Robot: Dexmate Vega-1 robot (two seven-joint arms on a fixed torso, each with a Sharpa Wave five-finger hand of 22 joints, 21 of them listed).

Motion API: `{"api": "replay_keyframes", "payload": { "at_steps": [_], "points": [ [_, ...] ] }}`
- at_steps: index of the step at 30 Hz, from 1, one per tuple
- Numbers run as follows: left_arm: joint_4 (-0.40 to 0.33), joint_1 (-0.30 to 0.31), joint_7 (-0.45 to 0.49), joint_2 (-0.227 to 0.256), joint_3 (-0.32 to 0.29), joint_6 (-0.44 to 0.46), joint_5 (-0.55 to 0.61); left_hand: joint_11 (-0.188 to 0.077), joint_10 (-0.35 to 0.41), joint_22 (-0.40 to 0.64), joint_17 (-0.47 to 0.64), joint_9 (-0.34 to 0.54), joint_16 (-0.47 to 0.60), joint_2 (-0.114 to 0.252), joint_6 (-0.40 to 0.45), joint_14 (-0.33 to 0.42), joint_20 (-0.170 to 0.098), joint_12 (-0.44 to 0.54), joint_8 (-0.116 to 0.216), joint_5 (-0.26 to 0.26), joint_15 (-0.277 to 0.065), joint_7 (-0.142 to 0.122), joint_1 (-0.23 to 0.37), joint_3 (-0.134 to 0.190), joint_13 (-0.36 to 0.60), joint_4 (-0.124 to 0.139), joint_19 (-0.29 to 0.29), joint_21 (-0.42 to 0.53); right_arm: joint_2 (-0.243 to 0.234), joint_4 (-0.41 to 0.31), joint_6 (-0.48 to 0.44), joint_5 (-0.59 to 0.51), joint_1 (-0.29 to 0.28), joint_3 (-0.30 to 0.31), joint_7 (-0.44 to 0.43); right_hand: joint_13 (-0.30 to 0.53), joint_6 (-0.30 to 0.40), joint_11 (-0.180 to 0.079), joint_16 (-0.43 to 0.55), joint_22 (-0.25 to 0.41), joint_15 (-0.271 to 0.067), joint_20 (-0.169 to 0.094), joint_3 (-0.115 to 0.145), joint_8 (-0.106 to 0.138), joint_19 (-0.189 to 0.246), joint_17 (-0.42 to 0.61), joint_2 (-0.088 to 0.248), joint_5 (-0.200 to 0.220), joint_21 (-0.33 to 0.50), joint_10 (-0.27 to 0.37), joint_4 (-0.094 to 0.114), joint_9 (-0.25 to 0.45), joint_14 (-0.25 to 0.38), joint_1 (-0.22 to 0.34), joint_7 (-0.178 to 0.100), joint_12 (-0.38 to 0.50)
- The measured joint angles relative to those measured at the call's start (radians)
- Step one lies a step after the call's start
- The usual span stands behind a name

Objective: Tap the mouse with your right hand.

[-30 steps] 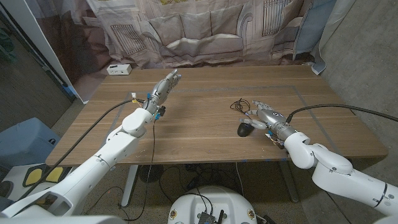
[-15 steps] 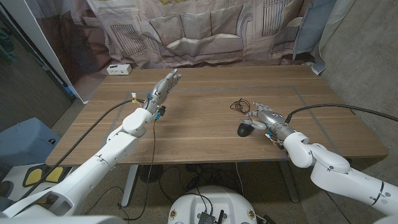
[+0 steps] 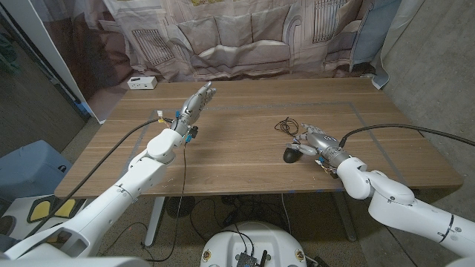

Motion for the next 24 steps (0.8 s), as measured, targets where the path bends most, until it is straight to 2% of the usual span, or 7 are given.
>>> {"api": "replay_keyframes", "payload": {
  "at_steps": [6,24],
  "points": [
    [0.000,0.000,0.001,0.000,0.001,0.000,0.001,0.000,0.000,0.000,0.000,0.000,0.000,0.005,0.002,0.000,0.000,0.000,0.000,0.000,0.000,0.002,0.005,0.000,0.000,0.000,0.000,0.000,0.002,0.011,-0.001,0.000,0.009,-0.009,0.003,0.000,0.035,-0.004,0.008,0.000,0.000,0.001,0.000,0.008,-0.001,0.000,0.000,0.000,0.000,-0.004,0.000,0.000,0.000,0.000,0.000,0.005],
    [-0.009,0.003,0.008,0.001,0.002,0.007,0.004,0.000,0.000,0.000,0.000,0.000,0.000,0.005,0.007,0.000,0.000,0.000,0.000,0.000,0.000,0.004,0.005,0.000,0.000,0.000,0.000,0.000,0.004,0.027,0.001,0.000,0.027,-0.026,0.017,0.000,0.042,-0.005,0.008,0.000,0.000,0.004,0.004,0.008,-0.004,0.000,0.000,0.000,0.008,-0.005,-0.004,-0.002,0.000,0.000,0.008,0.005]
  ]
}}
